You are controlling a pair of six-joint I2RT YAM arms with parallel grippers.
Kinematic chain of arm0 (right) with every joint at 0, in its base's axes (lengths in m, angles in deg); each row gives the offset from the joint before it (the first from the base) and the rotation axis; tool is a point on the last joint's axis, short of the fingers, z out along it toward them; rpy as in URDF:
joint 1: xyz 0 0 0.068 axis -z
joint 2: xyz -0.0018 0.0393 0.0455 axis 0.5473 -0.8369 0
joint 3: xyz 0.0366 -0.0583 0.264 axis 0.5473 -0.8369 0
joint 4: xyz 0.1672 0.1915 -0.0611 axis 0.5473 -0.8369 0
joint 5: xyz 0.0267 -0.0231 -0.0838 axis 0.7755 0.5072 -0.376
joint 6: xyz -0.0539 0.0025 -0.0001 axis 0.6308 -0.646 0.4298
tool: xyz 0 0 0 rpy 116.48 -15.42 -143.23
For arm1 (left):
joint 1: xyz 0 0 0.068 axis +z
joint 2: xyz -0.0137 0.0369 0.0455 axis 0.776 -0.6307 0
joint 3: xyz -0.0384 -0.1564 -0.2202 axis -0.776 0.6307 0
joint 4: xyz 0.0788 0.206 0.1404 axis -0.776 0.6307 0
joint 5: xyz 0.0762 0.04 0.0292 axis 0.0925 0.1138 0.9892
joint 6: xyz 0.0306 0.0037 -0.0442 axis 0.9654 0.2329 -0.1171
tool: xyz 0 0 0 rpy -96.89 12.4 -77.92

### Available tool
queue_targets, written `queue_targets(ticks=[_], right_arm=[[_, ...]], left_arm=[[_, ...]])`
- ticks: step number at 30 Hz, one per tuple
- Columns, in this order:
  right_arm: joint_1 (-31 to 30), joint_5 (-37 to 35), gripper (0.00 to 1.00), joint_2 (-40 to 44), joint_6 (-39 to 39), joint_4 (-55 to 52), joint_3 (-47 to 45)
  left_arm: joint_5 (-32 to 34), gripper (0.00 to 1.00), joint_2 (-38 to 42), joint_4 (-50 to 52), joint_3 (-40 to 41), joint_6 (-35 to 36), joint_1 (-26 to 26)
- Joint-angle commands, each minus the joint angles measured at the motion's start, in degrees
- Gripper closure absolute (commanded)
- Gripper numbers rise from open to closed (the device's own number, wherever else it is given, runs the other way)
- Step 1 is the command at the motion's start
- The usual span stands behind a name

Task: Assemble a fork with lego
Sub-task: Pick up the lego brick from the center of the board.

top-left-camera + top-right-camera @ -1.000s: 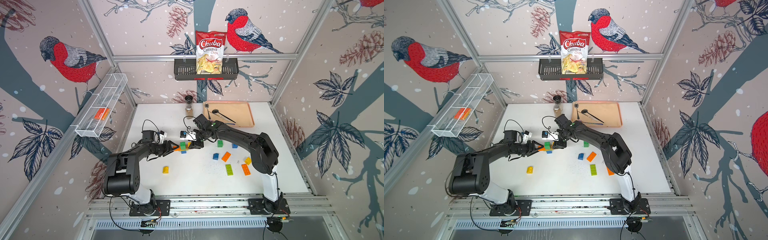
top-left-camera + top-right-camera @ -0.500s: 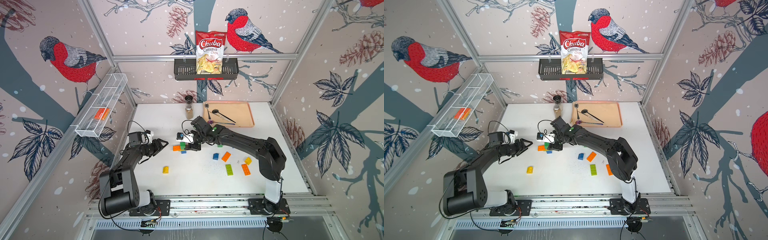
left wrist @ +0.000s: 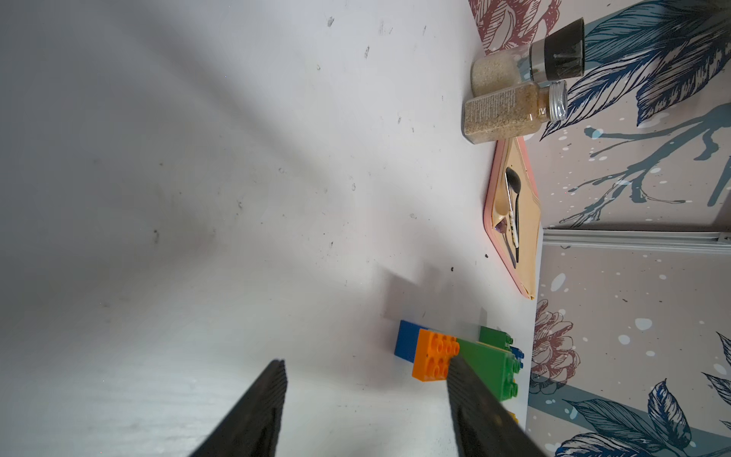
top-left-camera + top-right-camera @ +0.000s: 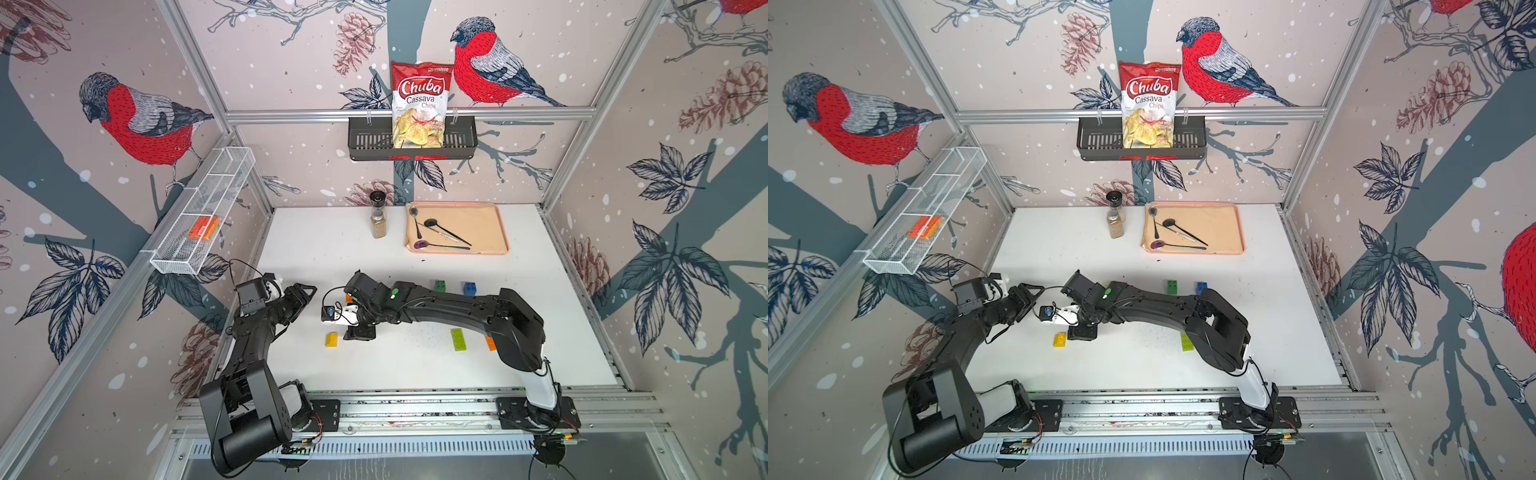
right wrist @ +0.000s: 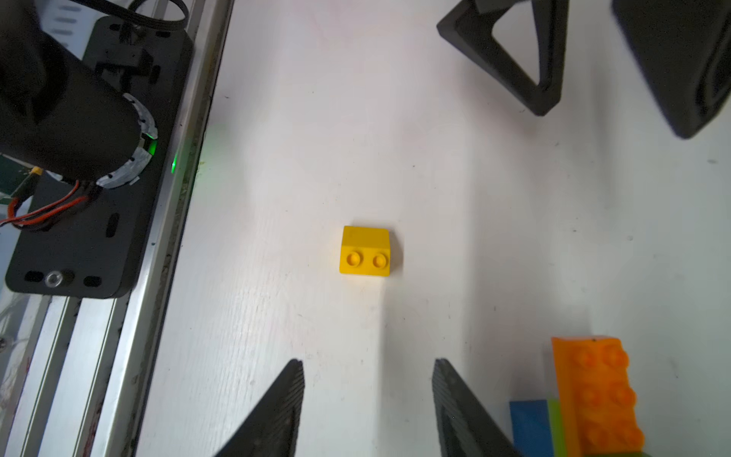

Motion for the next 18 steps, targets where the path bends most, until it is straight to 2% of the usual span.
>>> queue_targets(ticks=[1,11,18], right_arm=[[-0.8,-0.9,0.45,-1.9,-4.0,1.4,1.1],[-1.0,0.5,0.44,-8.4,-9.1,3.1,5.4],[-1.0,2.7,0.44,-10.4,-10.6,8.0,4.7]], left_arm=[[-1.6,0.35,0.9,-3.2,0.6,-1.5,0.3],[-0.3,0.35,2.2,-4.9,1.0,-3.8,0.8],[-0.1,0.35,2.4,-3.7,1.0,-2.8,2.5]])
